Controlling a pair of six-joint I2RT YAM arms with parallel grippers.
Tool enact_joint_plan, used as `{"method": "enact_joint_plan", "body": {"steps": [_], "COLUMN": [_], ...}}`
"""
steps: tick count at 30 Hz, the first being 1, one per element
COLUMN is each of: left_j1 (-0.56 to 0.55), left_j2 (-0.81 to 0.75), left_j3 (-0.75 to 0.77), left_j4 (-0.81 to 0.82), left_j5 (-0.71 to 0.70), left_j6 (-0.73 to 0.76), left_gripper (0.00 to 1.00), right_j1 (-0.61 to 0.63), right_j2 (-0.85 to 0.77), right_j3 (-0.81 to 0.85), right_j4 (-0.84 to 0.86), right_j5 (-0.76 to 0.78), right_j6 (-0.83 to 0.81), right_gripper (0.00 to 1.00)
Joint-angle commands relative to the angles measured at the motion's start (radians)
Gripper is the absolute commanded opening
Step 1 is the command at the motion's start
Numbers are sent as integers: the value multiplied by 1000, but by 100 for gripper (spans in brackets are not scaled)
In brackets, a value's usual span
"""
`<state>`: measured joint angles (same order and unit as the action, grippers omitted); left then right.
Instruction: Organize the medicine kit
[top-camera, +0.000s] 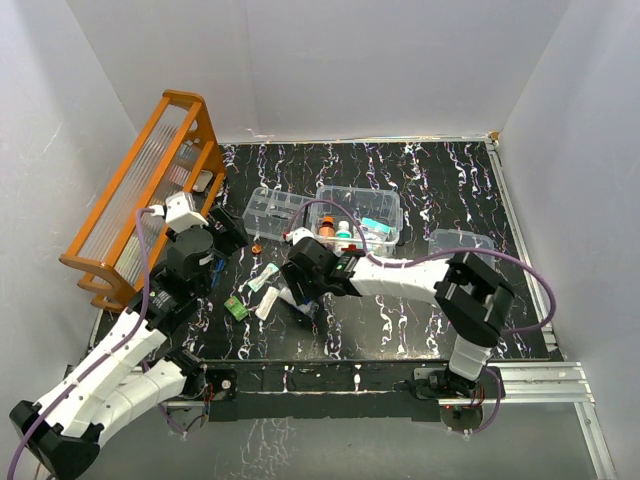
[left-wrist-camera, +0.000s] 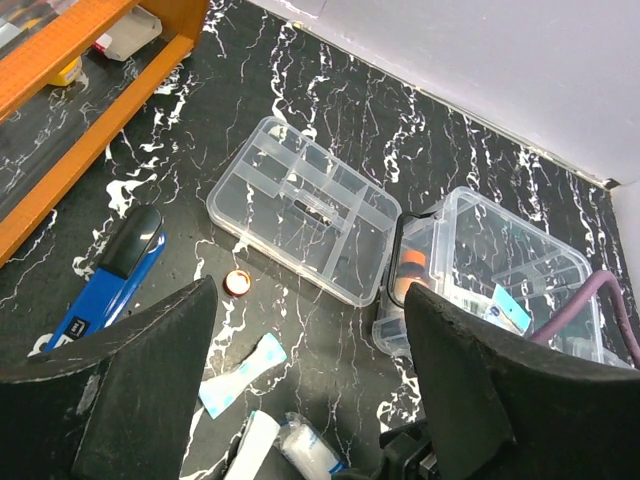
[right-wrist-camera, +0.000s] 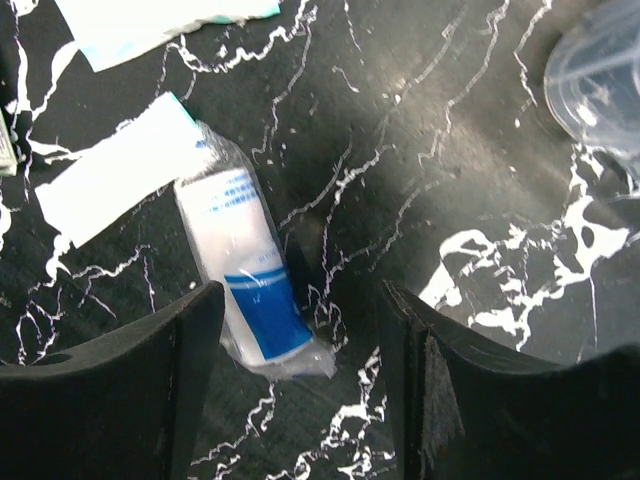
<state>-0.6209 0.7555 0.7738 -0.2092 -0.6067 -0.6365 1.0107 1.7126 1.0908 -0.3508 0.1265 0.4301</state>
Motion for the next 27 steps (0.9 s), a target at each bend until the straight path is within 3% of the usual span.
{"method": "enact_joint_plan", "body": {"steps": [1,6,17,27], "left_j1": [4,4,4,4], "left_j2": [4,11,18,28], "left_j3": [13,15,21,31], "left_j4": [4,-13,-24,-25], "left_j5": [-35,-23,-5,0], "left_j6": [-7,-19,-7,-1], "left_gripper": [75,75,75,75], "right_j1": [4,5,5,4], "right_j2": [58,101,163,184], "right_j3": [95,138,175,224], "right_j4": [43,9,-45,-134], "right_j5": [15,-18,-106,-172], "right_j6": [-65,-142,-219,-283], "right_gripper": [58,51,50,39]}}
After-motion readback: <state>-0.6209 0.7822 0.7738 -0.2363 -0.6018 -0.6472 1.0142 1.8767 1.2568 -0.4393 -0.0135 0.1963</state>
